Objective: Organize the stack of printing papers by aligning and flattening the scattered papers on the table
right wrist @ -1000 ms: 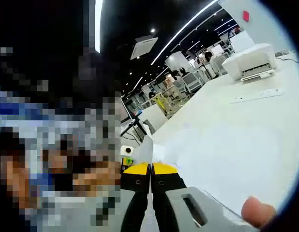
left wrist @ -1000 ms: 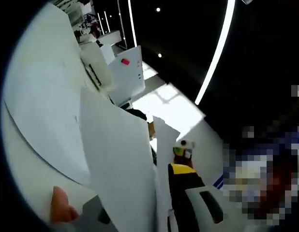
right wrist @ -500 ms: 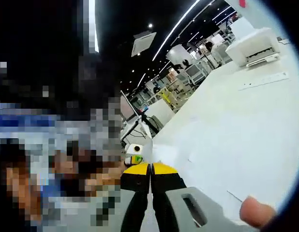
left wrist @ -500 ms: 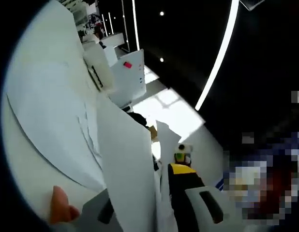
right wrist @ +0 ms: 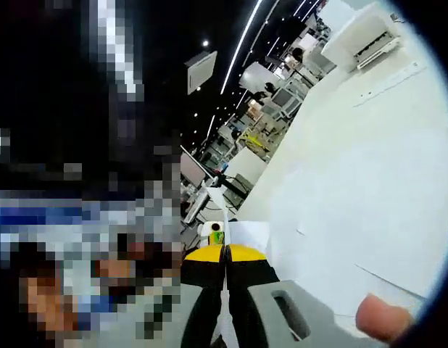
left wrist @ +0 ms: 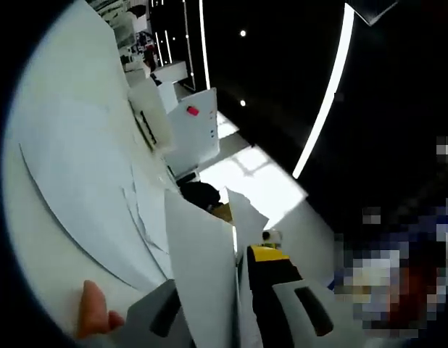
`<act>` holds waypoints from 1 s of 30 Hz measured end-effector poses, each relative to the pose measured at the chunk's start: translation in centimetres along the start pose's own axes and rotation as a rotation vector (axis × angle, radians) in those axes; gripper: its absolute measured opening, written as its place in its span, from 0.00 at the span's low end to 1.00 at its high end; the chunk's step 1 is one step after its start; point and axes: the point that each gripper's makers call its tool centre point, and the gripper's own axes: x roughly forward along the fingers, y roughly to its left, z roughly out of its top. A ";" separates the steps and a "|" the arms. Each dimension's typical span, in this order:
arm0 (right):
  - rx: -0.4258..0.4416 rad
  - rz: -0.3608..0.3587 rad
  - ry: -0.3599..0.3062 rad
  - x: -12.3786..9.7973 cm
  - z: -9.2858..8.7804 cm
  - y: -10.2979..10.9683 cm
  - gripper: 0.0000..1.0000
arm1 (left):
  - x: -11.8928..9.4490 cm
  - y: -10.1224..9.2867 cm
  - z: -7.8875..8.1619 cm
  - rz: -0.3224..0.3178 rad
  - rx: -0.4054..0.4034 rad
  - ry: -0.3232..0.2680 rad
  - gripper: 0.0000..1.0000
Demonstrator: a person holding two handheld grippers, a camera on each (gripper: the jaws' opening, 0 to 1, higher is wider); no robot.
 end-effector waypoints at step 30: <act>0.171 0.011 -0.117 2.7 -4.5 0.7 0.00 | -0.6 -0.5 1.4 0.000 0.068 -0.118 0.11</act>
